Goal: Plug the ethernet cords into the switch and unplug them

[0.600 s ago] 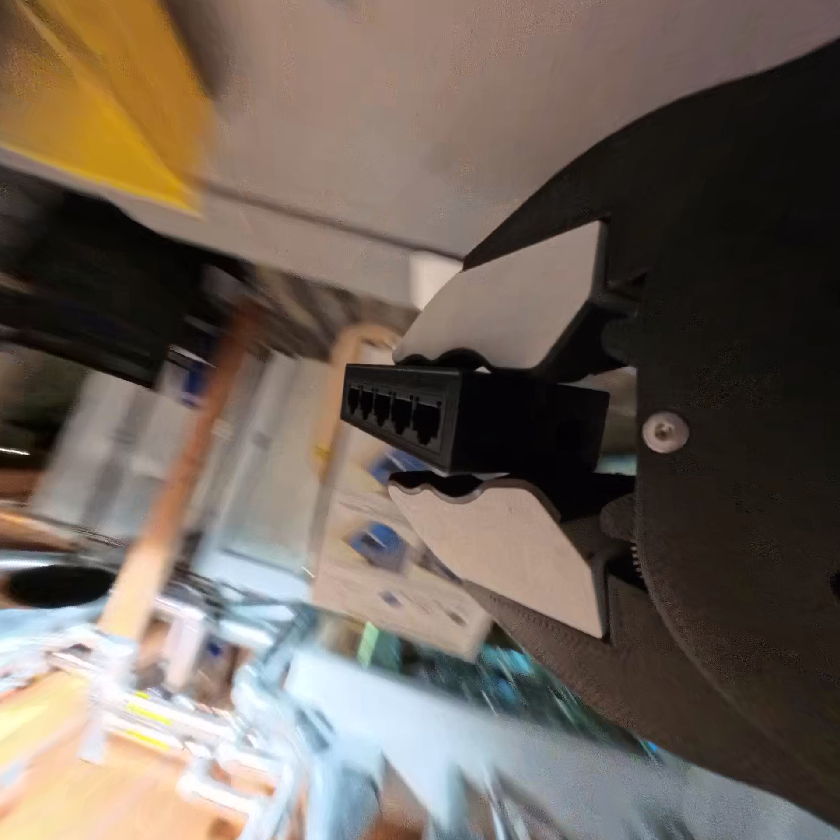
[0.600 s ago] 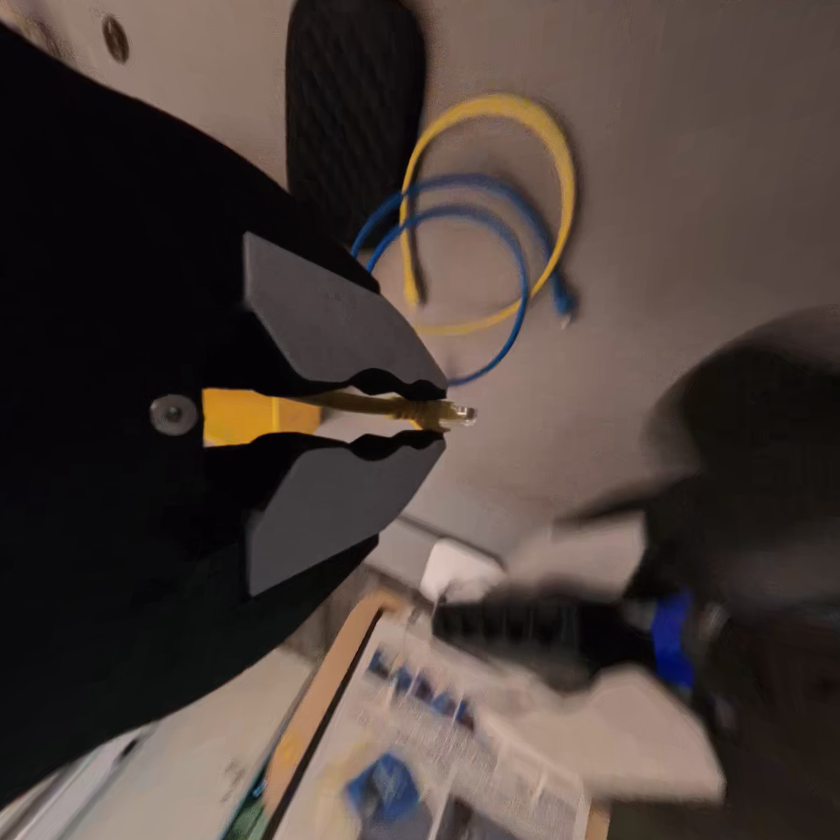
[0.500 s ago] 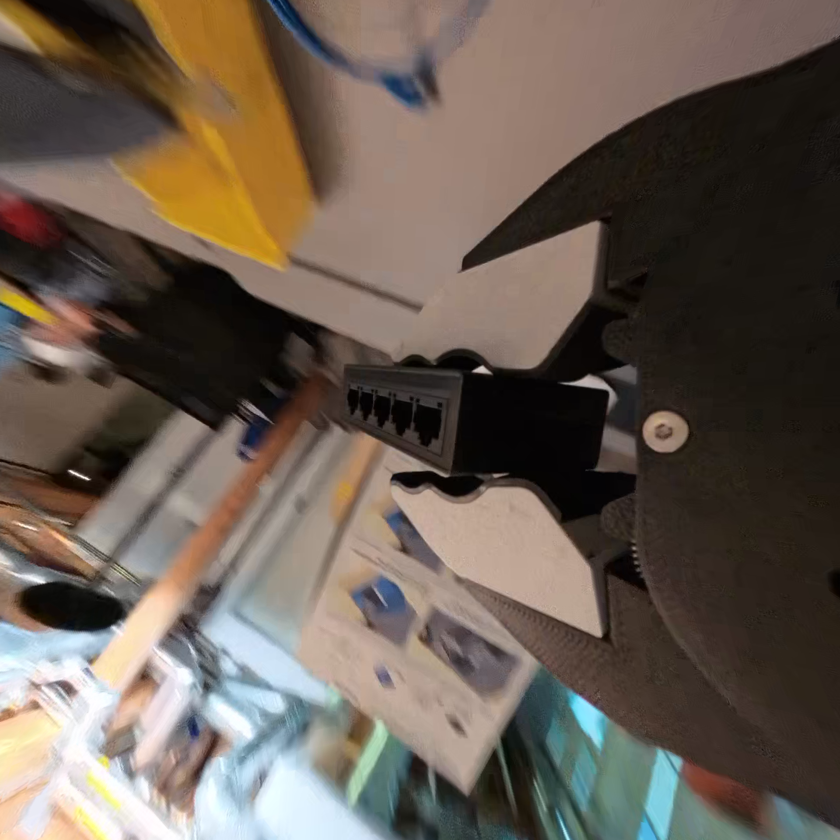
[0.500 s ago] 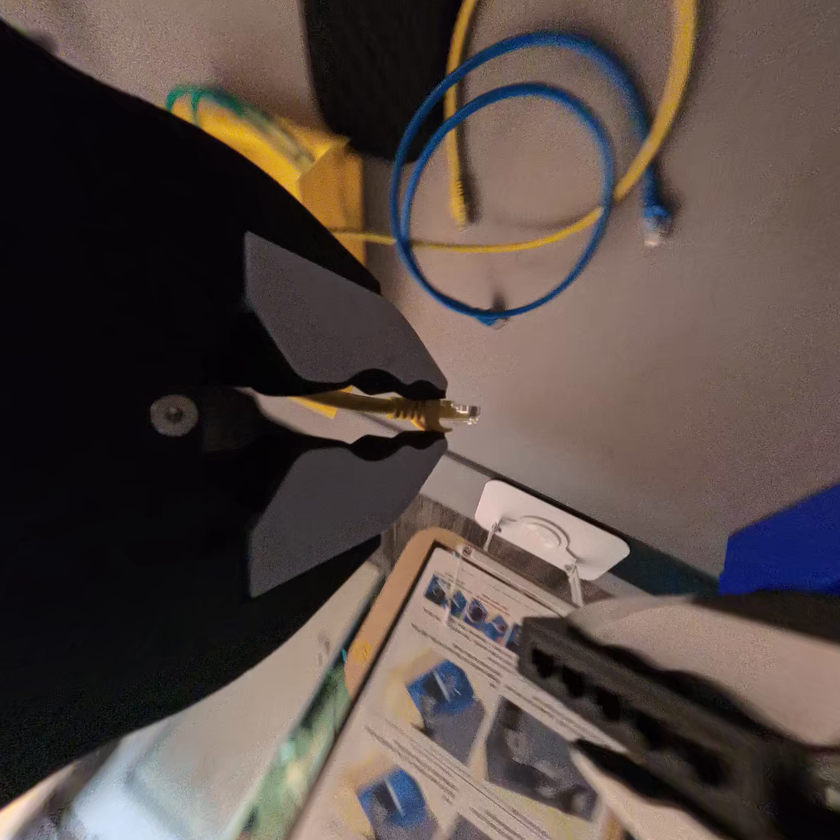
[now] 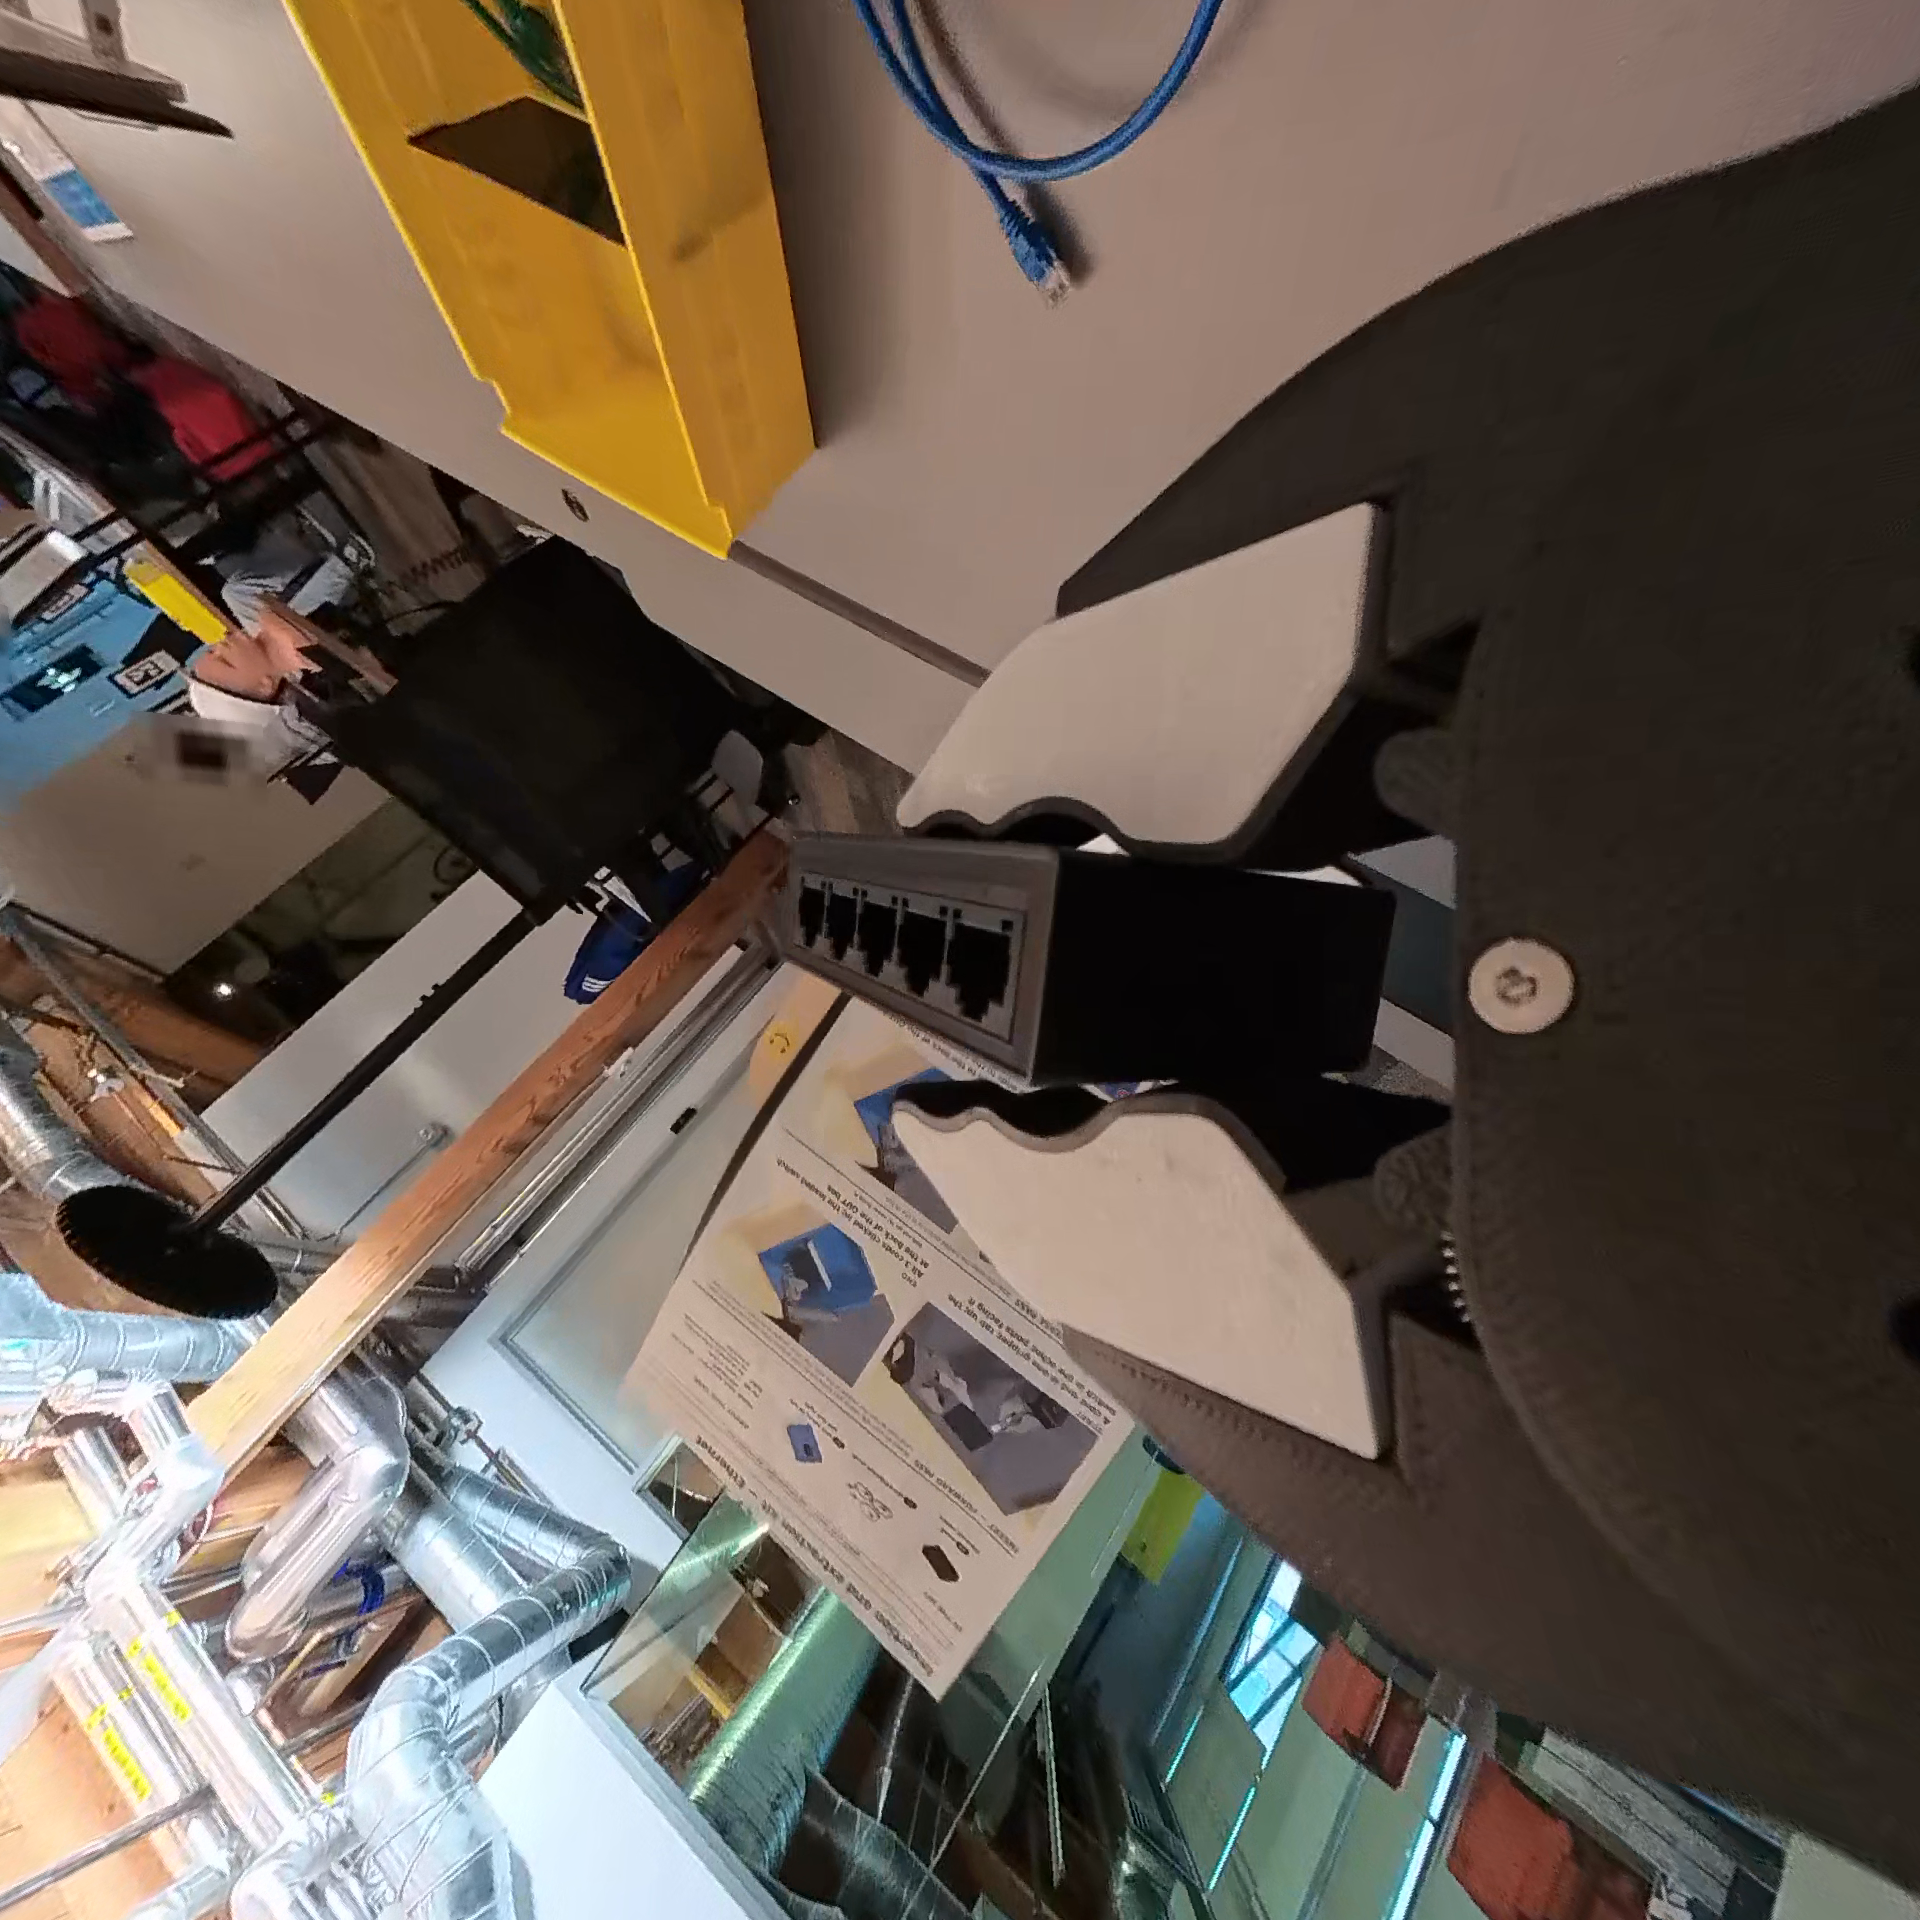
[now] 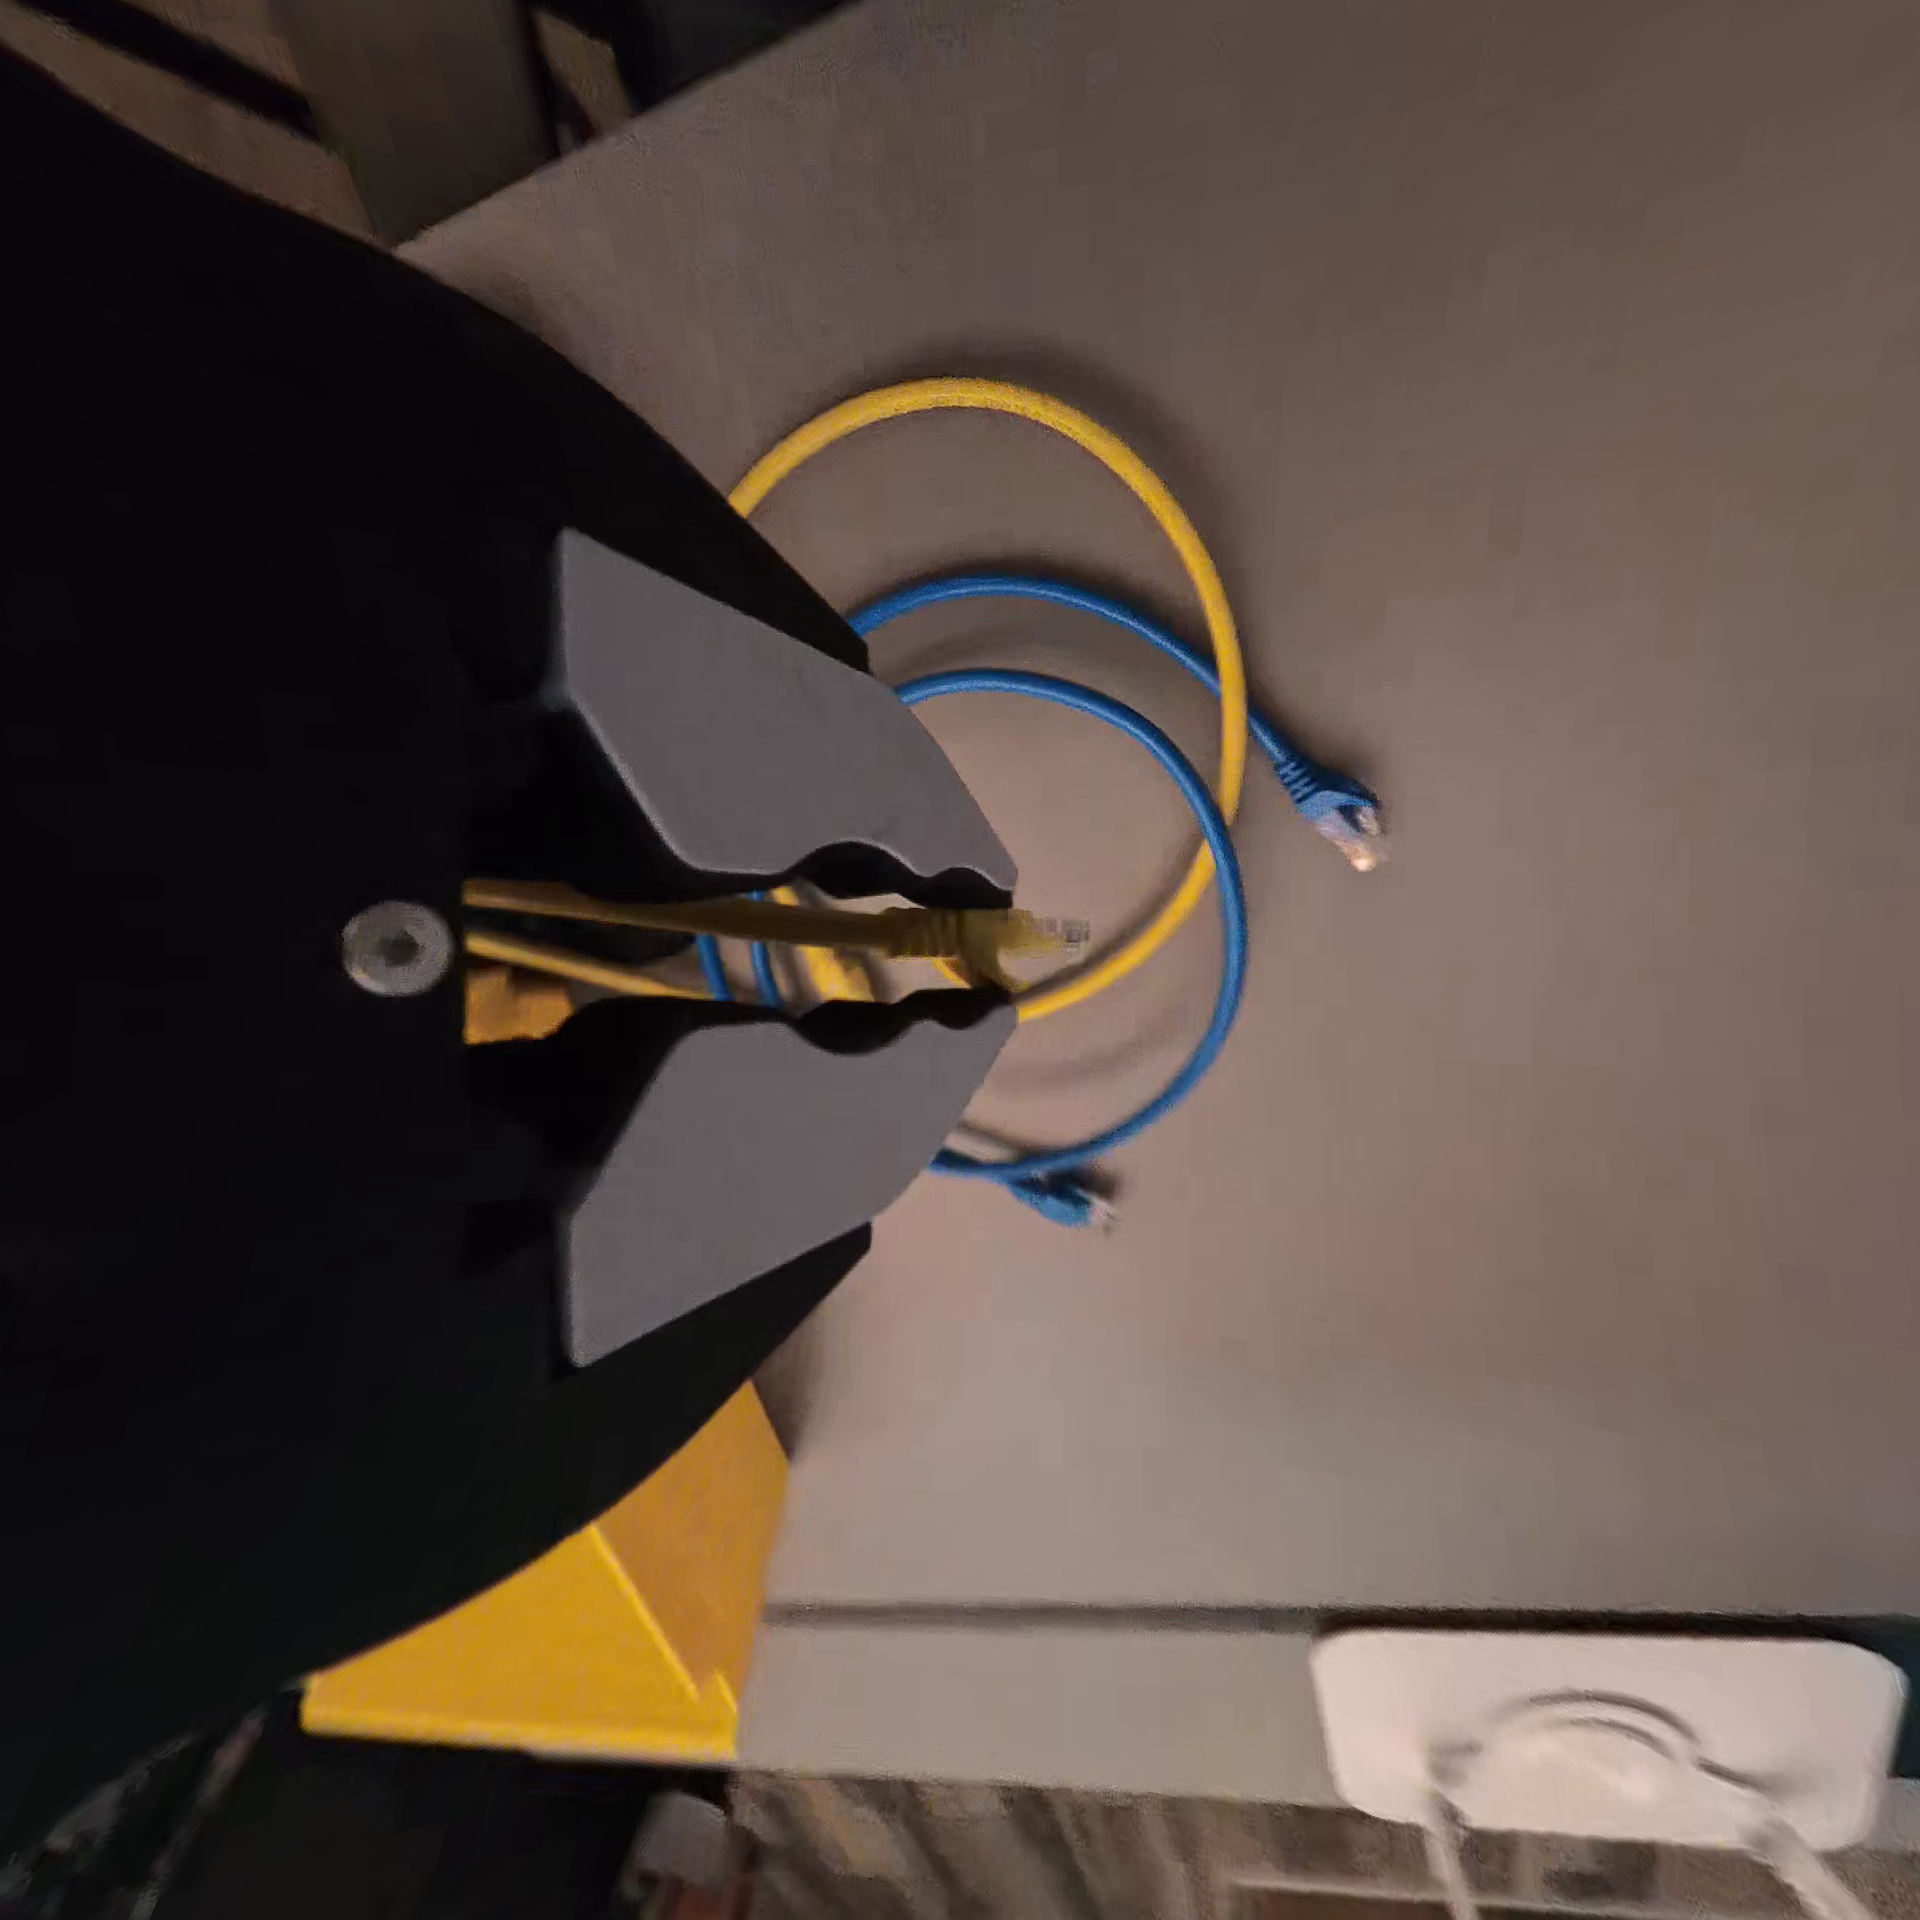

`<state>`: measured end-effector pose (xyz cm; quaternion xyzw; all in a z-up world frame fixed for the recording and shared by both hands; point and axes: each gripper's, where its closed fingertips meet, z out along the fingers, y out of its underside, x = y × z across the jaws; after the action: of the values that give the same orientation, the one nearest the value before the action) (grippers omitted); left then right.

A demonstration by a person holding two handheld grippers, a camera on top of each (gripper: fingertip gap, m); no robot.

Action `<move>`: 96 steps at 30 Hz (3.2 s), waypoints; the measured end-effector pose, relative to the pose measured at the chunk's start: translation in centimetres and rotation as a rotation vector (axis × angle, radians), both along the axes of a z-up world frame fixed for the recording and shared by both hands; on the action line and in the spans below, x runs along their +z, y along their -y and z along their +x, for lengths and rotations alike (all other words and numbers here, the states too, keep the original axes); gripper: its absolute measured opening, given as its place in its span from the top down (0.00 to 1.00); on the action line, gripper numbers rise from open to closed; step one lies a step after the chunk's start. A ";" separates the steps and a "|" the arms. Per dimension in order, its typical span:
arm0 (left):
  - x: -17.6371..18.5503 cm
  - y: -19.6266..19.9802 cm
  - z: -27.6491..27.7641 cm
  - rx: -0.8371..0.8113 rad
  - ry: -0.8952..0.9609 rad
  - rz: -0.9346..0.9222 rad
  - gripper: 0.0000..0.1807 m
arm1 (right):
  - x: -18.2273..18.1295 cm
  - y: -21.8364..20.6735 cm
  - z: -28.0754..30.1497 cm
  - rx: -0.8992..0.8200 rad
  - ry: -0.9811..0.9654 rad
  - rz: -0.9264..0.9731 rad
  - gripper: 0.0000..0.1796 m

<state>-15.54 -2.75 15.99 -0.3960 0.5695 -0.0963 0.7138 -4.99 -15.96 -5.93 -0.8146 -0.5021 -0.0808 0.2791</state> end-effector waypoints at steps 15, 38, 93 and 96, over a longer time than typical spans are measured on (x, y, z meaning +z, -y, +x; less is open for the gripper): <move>-1.6 -0.7 0.9 0.014 -0.073 -0.048 0.76 | -0.1 -3.0 4.0 -0.514 -0.434 0.121 0.78; -7.6 -2.2 2.5 0.073 -0.372 -0.103 0.77 | 9.2 -6.3 8.5 -0.677 -0.133 0.164 0.96; -7.9 -2.8 1.9 0.098 -0.397 -0.110 0.76 | -0.9 8.6 33.1 -1.443 -0.141 -0.736 0.95; -7.9 -2.7 1.9 0.095 -0.397 -0.110 0.76 | -2.2 7.2 34.5 -1.340 0.009 -0.652 0.89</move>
<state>-13.63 -0.01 8.12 -0.4719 0.6736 -0.0134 0.5687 29.54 -23.18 -8.15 -0.9873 0.1026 -0.0841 -0.0878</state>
